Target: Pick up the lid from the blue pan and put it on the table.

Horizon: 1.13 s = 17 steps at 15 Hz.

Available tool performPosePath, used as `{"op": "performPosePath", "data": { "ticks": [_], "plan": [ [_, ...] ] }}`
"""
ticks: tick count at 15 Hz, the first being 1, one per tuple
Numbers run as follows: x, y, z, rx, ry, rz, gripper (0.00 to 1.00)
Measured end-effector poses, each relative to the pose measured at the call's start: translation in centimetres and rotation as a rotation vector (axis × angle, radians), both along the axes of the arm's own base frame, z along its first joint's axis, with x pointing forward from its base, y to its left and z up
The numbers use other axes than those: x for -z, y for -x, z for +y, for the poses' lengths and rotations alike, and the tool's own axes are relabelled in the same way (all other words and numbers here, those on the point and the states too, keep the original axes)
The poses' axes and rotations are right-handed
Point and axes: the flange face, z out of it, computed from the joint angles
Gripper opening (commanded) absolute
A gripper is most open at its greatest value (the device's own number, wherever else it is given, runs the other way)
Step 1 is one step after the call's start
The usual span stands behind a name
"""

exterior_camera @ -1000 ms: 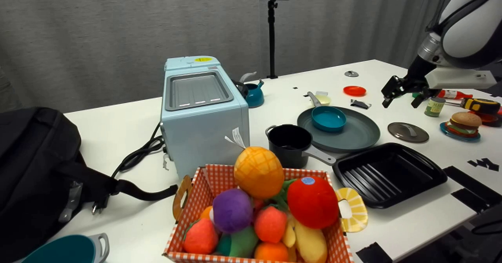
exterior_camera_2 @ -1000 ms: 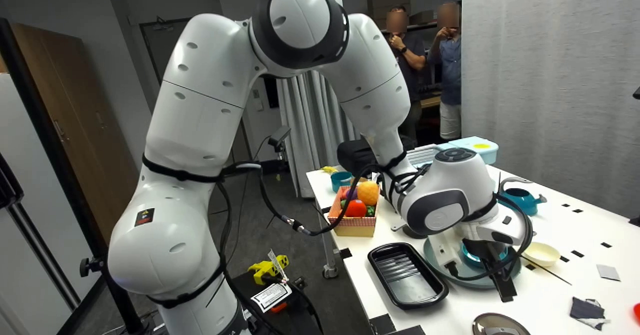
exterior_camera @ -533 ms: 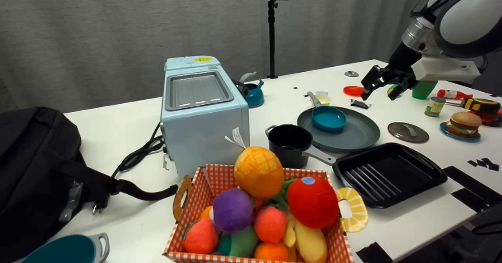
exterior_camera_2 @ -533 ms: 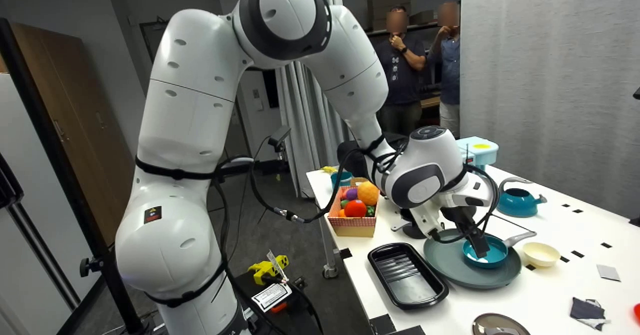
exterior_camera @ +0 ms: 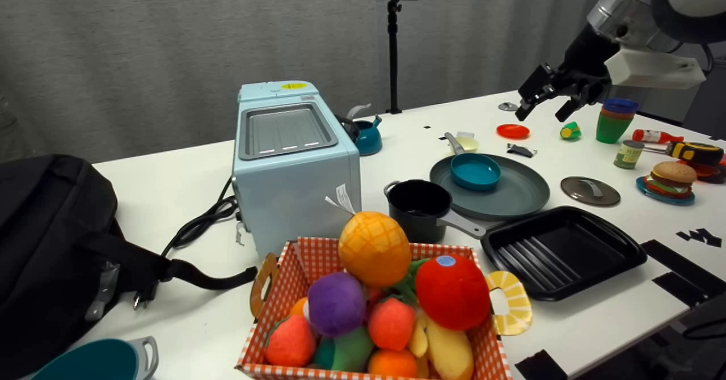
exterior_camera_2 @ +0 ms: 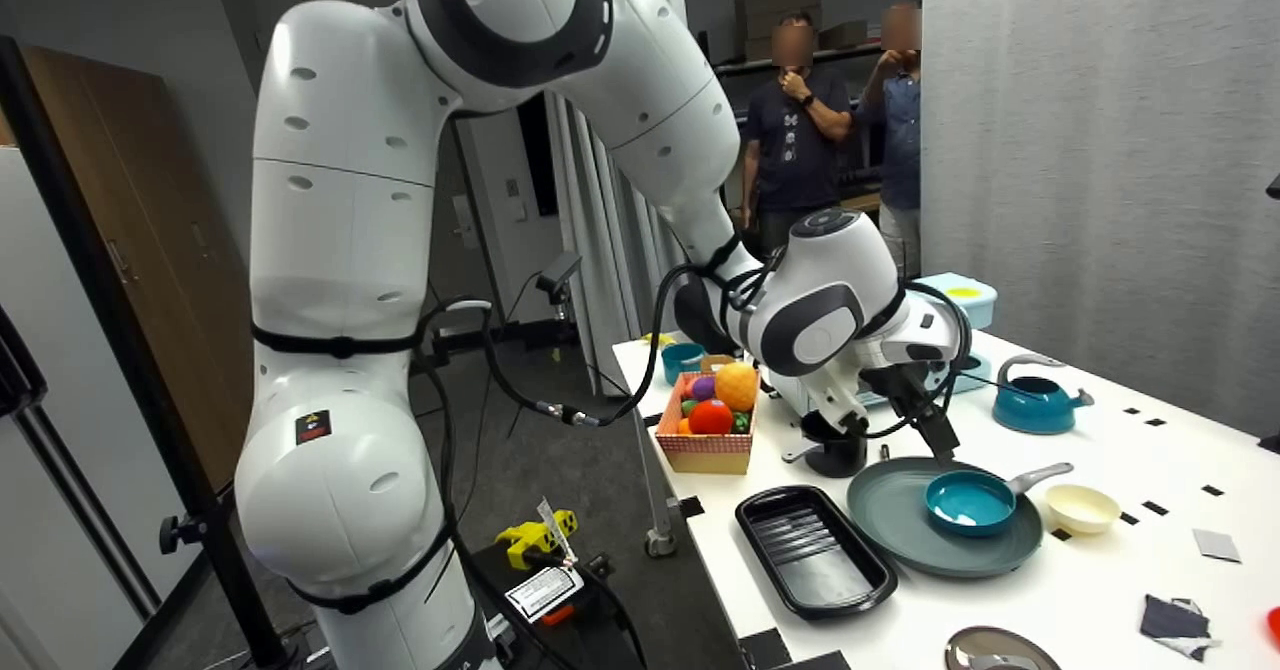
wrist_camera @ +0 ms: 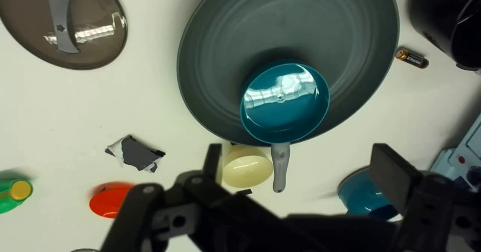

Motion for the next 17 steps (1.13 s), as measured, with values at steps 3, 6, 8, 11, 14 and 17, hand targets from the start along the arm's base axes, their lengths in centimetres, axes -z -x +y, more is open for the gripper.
{"op": "performPosePath", "data": {
  "ticks": [3,6,8,11,14,17],
  "plan": [
    [-1.9,0.9,0.3,-0.023,0.007,-0.021,1.0],
    [-2.9,1.6,0.4,-0.031,0.01,-0.03,1.0],
    [-2.9,1.8,0.4,-0.032,0.009,-0.028,1.0],
    [-2.8,1.9,0.4,-0.032,0.009,-0.026,1.0],
    [-2.8,1.9,0.4,-0.032,0.009,-0.026,1.0],
    [-2.8,1.9,0.4,-0.032,0.009,-0.026,1.0]
  ]
}}
